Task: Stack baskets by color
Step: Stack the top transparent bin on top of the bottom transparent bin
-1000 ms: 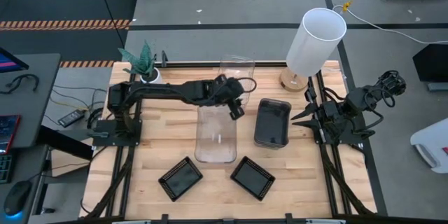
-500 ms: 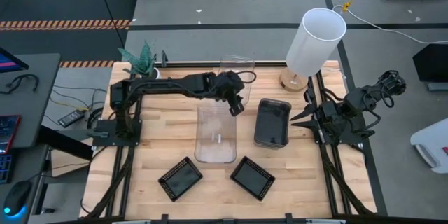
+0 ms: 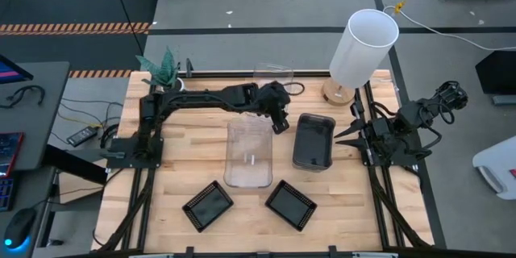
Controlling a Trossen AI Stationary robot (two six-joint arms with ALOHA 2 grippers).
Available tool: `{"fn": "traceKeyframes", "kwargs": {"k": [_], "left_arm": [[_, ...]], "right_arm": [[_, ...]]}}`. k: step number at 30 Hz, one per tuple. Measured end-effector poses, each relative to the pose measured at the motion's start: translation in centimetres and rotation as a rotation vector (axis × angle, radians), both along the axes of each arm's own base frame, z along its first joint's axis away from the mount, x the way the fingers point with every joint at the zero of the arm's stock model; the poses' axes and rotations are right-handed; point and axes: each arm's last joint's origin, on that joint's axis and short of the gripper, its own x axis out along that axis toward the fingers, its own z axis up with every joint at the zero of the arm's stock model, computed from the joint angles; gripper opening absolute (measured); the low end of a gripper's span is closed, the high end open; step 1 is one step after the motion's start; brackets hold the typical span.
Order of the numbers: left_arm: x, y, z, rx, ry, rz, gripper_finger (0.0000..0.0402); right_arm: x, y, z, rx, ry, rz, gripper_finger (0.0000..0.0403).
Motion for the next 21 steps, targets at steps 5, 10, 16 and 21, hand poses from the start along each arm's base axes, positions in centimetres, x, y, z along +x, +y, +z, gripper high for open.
{"fn": "traceKeyframes", "kwargs": {"k": [5,10,16,21], "left_arm": [[1.1,-0.9,-1.8,0.071,0.075,-0.107,0.0142],[1.0,-1.5,-3.1,0.116,0.179,-0.192,0.0141],[0.0,-1.4,-3.9,0.141,0.321,-0.182,0.0141],[-0.8,-1.9,-4.3,0.186,0.437,-0.193,0.0135]], "right_arm": [[0.0,0.0,0.0,-0.001,-0.001,0.0,0.0071],[0.0,0.0,0.0,0.019,0.008,-0.001,0.0071],[0.1,0.0,-0.1,0.043,0.019,-0.002,0.0071],[0.3,0.2,-0.3,0.037,0.034,-0.003,0.0071]]}}
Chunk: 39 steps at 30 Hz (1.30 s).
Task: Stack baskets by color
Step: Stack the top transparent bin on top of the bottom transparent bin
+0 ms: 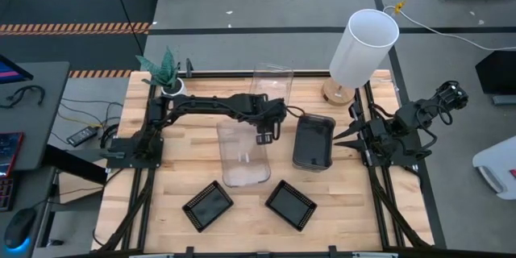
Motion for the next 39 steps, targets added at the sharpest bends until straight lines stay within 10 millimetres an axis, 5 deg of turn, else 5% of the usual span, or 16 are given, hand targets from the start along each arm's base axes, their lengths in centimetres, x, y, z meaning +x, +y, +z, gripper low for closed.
{"fn": "traceKeyframes", "kwargs": {"k": [11,26,39], "left_arm": [[-0.3,0.4,-0.1,0.062,0.044,-0.013,0.0133],[0.3,1.9,-2.8,0.005,0.078,0.026,0.0128],[0.3,1.9,-3.0,0.016,0.099,0.008,0.0011]], "right_arm": [[0.2,0.1,0.0,-0.005,-0.002,0.0,0.0071],[0.2,0.1,0.0,-0.009,-0.005,0.001,0.0071],[0.3,0.2,0.0,-0.01,-0.004,0.001,0.0071]]}}
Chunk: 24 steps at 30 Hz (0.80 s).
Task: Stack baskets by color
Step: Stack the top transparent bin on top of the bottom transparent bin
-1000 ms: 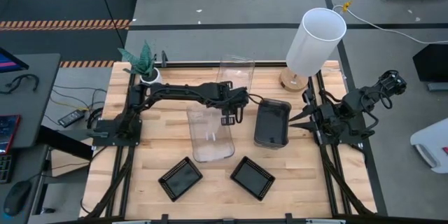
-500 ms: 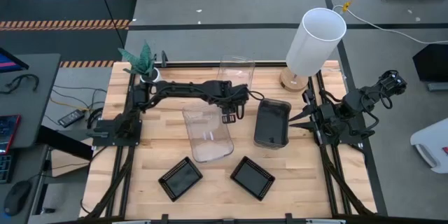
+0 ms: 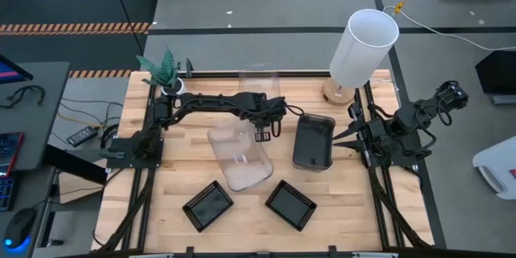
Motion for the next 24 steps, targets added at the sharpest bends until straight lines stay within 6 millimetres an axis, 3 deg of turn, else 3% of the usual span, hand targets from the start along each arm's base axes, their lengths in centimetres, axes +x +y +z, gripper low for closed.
{"fn": "traceKeyframes", "kwargs": {"k": [7,13,19,24], "left_arm": [[0.3,-1.0,1.7,0.143,0.054,-0.006,0.0007],[0.8,-2.4,7.7,0.232,-0.007,0.005,0.0006],[-0.2,-4.7,13.8,0.207,-0.101,0.082,0.0006],[-2.0,-7.1,15.8,0.136,-0.137,0.164,0.0008]], "right_arm": [[0.0,0.0,0.0,0.0,0.001,0.0,0.0071],[0.0,0.0,0.0,0.0,0.001,0.0,0.0071],[0.0,0.0,0.0,0.0,0.002,0.0,0.0071],[0.0,0.0,0.0,0.006,0.004,0.0,0.0071]]}}
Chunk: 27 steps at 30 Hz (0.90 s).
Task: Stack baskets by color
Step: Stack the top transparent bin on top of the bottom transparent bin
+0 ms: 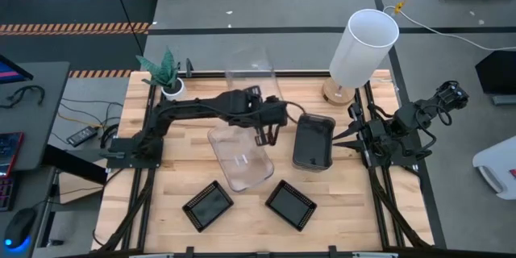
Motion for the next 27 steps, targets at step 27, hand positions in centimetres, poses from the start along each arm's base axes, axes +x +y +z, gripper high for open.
{"fn": "traceKeyframes", "kwargs": {"k": [27], "left_arm": [[-4.6,-13.2,0.9,-0.327,-0.043,0.141,0.0008]], "right_arm": [[0.0,0.0,0.0,0.002,-0.002,0.0,0.0071]]}}
